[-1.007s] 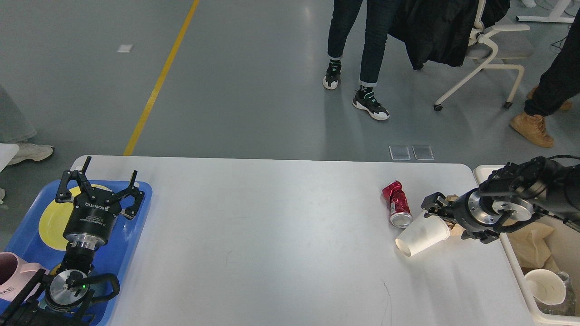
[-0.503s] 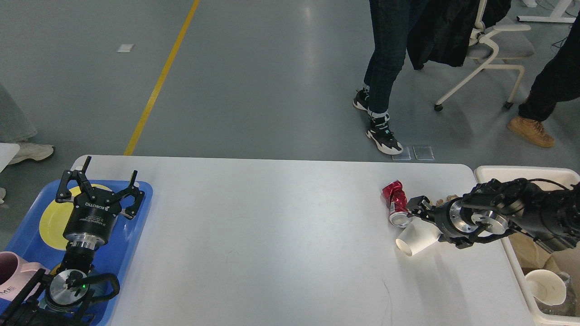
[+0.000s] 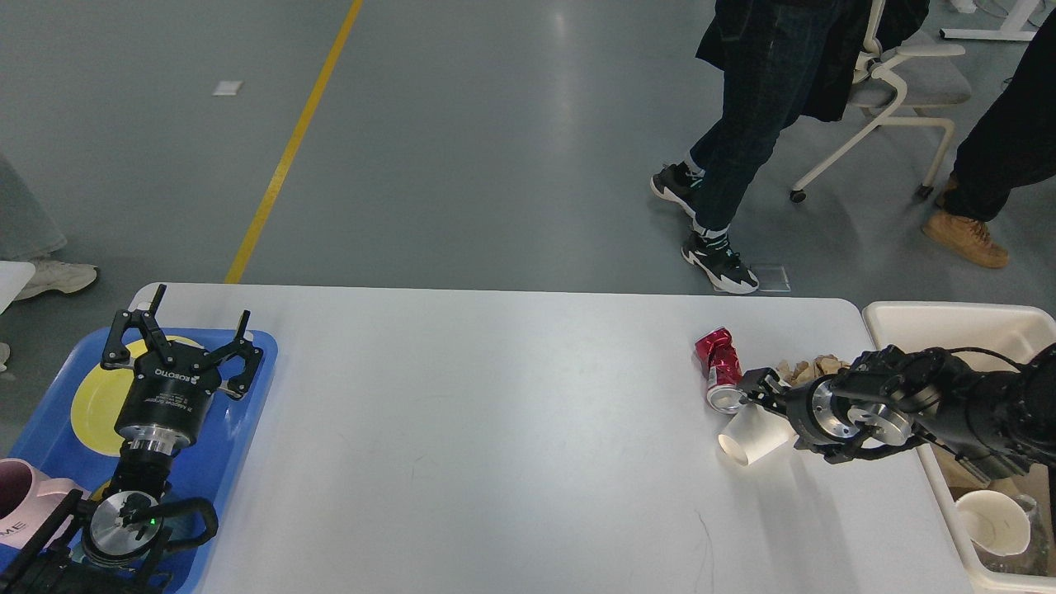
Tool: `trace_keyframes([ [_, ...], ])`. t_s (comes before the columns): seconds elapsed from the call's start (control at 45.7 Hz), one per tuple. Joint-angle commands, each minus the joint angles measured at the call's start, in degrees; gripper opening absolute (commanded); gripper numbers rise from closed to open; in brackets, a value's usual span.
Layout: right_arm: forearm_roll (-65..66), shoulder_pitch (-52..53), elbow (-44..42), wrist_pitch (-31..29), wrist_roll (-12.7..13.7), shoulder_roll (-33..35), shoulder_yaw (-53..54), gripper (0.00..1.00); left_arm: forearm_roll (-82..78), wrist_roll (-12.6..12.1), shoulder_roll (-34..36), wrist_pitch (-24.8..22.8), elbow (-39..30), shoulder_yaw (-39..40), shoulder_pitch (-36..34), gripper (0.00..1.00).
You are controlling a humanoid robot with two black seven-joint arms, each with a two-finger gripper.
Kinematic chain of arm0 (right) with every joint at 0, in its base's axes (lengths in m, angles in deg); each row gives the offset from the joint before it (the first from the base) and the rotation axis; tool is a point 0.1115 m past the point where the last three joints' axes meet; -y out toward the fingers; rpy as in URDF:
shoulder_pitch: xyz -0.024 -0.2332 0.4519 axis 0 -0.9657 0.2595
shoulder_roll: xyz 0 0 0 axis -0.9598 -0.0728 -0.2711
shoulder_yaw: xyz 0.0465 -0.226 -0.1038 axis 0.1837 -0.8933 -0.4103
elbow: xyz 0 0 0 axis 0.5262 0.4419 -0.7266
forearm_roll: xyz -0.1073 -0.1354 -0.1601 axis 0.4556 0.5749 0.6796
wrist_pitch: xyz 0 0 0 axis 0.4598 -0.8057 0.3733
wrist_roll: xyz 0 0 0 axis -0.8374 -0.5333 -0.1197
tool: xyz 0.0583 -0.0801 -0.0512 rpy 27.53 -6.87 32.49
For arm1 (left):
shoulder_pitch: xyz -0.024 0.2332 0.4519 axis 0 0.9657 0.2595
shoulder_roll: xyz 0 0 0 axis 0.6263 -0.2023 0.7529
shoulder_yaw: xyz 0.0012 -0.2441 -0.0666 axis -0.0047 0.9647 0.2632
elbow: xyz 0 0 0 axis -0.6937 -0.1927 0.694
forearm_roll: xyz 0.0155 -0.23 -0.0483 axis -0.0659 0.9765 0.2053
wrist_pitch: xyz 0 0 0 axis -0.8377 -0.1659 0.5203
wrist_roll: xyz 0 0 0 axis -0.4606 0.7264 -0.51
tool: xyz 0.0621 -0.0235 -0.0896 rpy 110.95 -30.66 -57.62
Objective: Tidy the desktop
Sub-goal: 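Reach the right gripper to the second white paper cup and grasp it, then carry the white paper cup into the white bin and release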
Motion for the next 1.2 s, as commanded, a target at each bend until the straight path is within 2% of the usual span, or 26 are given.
trace_keyframes([
  [0.0, 0.11, -1.31, -1.74, -0.01, 0.0, -0.51, 0.34, 1.0, 0.0, 0.0, 0.0, 0.0, -0.05, 0.0, 0.0, 0.96],
  [0.263, 0.11, -2.45, -4.46, -0.01, 0.0, -1.83, 0.43, 0.97, 0.0, 0.0, 0.0, 0.0, 0.03, 0.0, 0.0, 0.96],
  [0.35, 0.11, -2.81, -5.08, -0.01, 0.0, -2.18, 0.43, 0.9, 0.0, 0.0, 0.0, 0.0, -0.05, 0.0, 0.0, 0.96],
  [0.46, 0.11, -2.9, -4.99, -0.01, 0.0, -2.18, 0.43, 0.7, 0.0, 0.0, 0.0, 0.0, 0.03, 0.0, 0.0, 0.96],
  [0.569, 0.11, -2.98, -4.99, -0.01, 0.0, -1.92, 0.43, 0.38, 0.0, 0.0, 0.0, 0.0, 0.03, 0.0, 0.0, 0.96],
  [0.657, 0.29, -2.9, -4.73, -0.01, 0.09, -2.01, 0.34, 0.2, 0.0, 0.0, 0.0, 0.0, 0.03, 0.0, 0.09, 0.96],
  [0.722, 0.38, -2.72, -4.37, -0.18, 0.09, -2.01, 0.43, 0.02, 0.0, 0.0, 0.0, 0.0, 0.03, 0.0, 0.0, 0.96],
  [0.744, 0.46, -2.72, -4.37, -0.18, 0.09, -2.01, 0.43, 0.0, 0.0, 0.0, 0.0, 0.0, -0.05, 0.0, 0.0, 0.96],
  [1.073, 1.08, -2.37, -3.14, -0.36, 3.16, -1.57, 0.34, 0.0, 0.0, 0.0, 0.0, 0.0, 0.03, 0.0, 0.0, 0.96],
  [1.182, 1.43, -0.96, 0.63, -1.06, 4.83, -0.95, -0.19, 0.0, 0.0, -0.08, 0.0, 0.0, 0.03, 0.0, 0.0, 0.96],
])
